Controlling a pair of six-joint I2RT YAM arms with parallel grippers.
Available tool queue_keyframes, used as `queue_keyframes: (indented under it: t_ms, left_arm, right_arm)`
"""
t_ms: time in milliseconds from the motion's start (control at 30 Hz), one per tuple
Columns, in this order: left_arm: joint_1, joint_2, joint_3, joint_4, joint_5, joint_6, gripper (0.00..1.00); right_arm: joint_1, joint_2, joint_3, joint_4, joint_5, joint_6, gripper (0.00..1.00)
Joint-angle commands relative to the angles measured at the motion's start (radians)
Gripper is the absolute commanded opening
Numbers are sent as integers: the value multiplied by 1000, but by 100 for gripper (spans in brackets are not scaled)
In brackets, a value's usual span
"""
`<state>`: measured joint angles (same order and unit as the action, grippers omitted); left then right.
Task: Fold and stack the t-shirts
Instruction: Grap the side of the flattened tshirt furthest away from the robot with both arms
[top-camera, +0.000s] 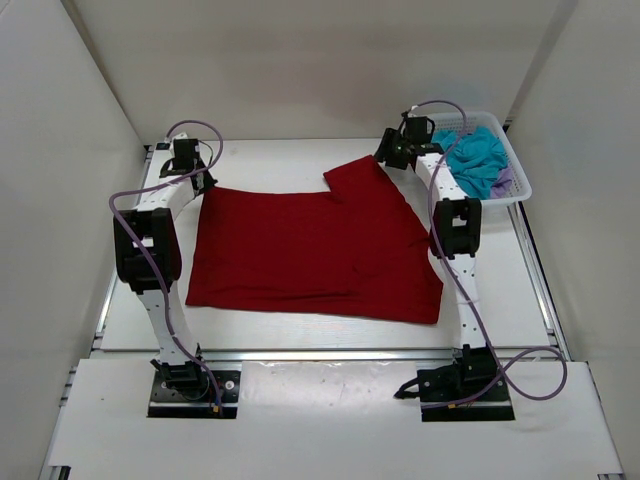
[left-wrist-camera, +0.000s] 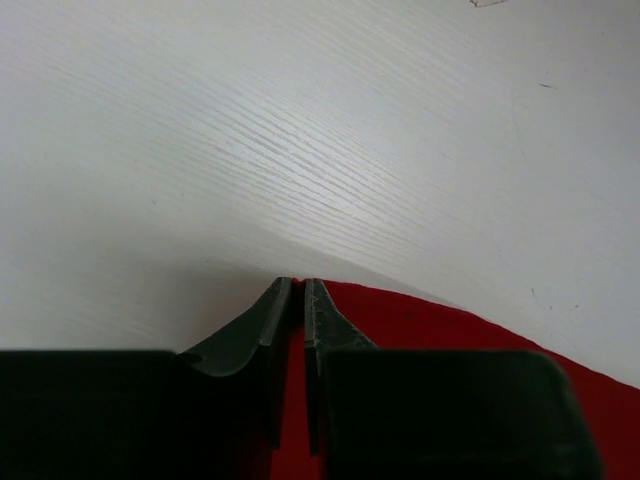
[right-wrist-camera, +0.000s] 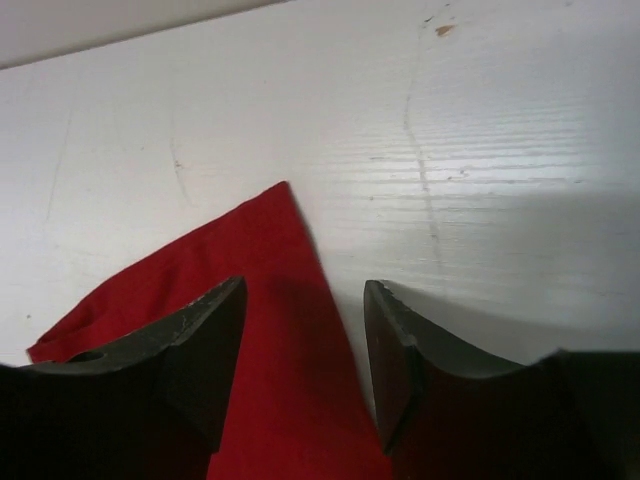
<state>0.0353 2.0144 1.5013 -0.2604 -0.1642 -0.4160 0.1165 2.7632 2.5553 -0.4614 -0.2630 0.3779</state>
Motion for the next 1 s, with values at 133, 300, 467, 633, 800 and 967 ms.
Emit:
queue_keyframes:
  t_ms: [133,300,467,633,800,967]
  left_arm:
    - [-3,-37,-10,38,35,-21,0]
    - [-9,-48,-21,47,31,-24,0]
    - [-17,-54,-35,52,19,-15,0]
    - [-12,-62,-43,52,5,-21,0]
    - [-5,-95,-76,64,28,-41,0]
    - [6,-155,-134,81,40,-50,0]
  right_arm:
    - [-21,52,34,64,-123,157,46]
    - [-24,75,45,93,-174,204,34]
    - [-14,70,74,104,-153,185,15]
    - [-21,58,158,61,-160,171,0]
    - [5,-3,266,-155,-151,55,0]
    - [72,-103,263,-394,-76,-59,0]
